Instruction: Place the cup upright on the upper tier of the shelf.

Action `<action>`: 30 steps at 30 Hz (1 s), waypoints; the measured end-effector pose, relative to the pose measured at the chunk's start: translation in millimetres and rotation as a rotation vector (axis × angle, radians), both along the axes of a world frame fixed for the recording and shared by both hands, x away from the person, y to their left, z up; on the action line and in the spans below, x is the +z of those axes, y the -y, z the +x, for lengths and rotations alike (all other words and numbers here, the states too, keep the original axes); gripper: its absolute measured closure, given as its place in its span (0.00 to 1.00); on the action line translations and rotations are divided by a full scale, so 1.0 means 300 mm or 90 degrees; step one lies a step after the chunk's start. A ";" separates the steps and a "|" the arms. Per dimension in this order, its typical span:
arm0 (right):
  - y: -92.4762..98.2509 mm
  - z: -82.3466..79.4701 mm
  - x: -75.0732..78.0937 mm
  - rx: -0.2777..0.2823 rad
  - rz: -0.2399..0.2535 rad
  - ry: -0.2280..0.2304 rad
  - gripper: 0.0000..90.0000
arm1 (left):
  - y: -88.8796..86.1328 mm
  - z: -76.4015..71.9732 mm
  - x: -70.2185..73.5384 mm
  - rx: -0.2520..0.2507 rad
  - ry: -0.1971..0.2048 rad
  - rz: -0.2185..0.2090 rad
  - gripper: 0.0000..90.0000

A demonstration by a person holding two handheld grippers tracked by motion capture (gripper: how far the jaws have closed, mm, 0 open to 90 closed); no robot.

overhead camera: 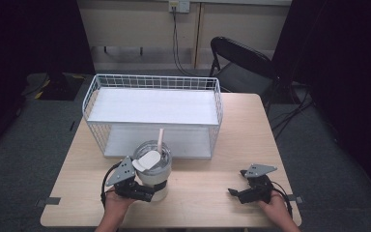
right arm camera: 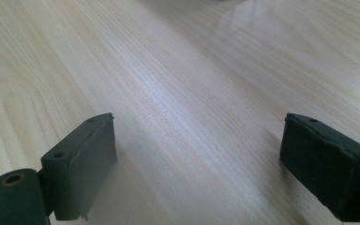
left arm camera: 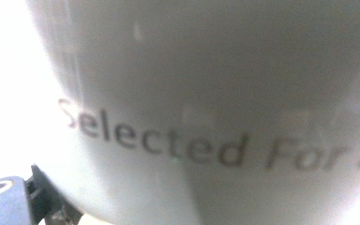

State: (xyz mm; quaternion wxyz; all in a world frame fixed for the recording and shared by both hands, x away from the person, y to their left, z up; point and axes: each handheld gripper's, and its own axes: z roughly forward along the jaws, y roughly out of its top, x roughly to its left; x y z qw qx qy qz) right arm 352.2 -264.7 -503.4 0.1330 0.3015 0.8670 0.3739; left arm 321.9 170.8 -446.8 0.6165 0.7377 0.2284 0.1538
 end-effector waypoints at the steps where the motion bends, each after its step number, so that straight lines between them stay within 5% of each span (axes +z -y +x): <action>1: 0.000 0.000 0.000 0.000 0.000 0.000 0.12 | -0.006 0.001 0.006 0.000 0.002 -0.001 0.08; 14: 0.000 0.000 0.000 0.000 0.000 0.000 0.12 | -0.060 0.016 0.089 0.027 -0.023 -0.002 0.08; 26: 0.000 0.000 0.000 0.000 0.000 0.000 0.12 | -0.078 0.042 0.179 0.021 -0.041 -0.018 0.08; 30: 0.000 0.000 0.000 0.000 0.000 0.000 0.12 | -0.080 0.052 0.209 0.027 -0.027 -0.007 0.08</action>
